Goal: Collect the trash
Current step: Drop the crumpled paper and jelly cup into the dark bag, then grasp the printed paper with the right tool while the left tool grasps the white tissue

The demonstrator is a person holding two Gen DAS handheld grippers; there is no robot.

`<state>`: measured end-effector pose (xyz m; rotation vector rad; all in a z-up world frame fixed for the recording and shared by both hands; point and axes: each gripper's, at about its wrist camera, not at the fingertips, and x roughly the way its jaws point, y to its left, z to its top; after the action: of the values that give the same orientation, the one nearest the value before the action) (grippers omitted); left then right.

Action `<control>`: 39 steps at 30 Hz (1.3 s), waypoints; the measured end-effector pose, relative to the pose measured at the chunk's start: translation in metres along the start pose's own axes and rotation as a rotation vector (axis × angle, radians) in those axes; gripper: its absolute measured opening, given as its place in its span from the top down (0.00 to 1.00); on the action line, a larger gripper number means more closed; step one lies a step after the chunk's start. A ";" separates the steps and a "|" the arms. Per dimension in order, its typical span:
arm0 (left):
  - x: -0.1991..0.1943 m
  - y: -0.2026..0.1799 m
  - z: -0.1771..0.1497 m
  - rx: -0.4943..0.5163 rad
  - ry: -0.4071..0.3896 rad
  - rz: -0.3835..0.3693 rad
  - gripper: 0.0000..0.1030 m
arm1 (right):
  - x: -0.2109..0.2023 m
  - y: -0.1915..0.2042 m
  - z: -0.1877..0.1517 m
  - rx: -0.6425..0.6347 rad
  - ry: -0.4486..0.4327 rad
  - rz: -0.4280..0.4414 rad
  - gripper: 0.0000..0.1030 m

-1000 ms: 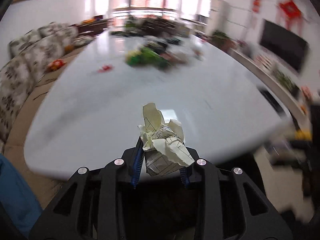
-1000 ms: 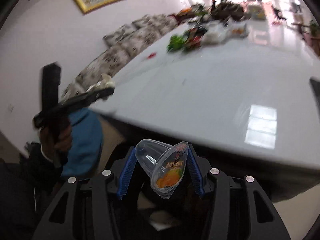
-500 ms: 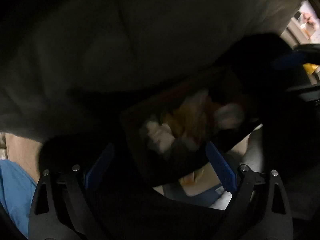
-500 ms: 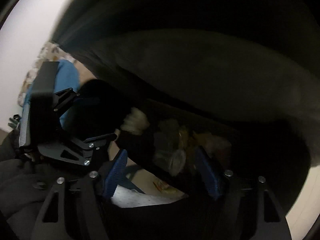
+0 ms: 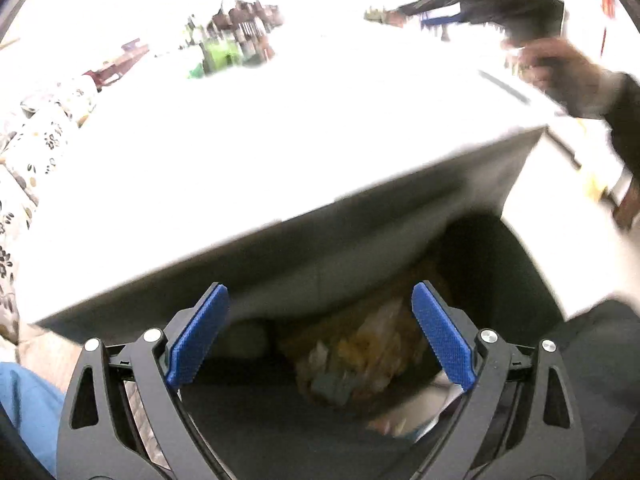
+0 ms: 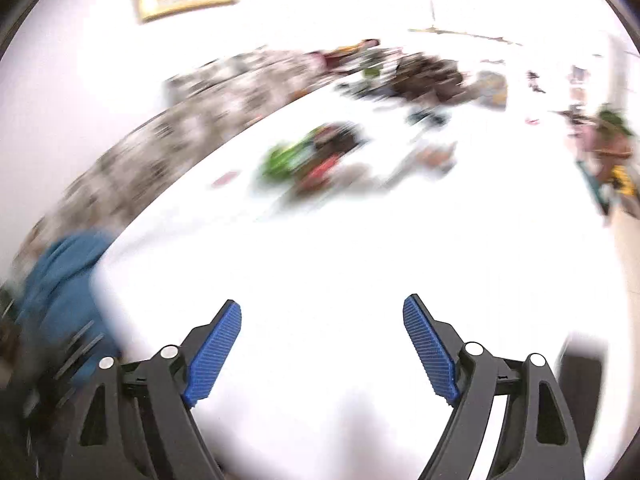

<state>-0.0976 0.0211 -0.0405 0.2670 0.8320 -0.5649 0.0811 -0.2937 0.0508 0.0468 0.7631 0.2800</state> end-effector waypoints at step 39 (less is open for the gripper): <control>0.257 0.010 0.319 -0.089 0.077 0.255 0.32 | -0.110 -0.101 -0.102 0.250 -0.085 0.149 0.85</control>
<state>0.2441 -0.2041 -0.0275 0.3093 0.8791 -0.2798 -0.0408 -0.4266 0.0368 0.3512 0.7073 0.3210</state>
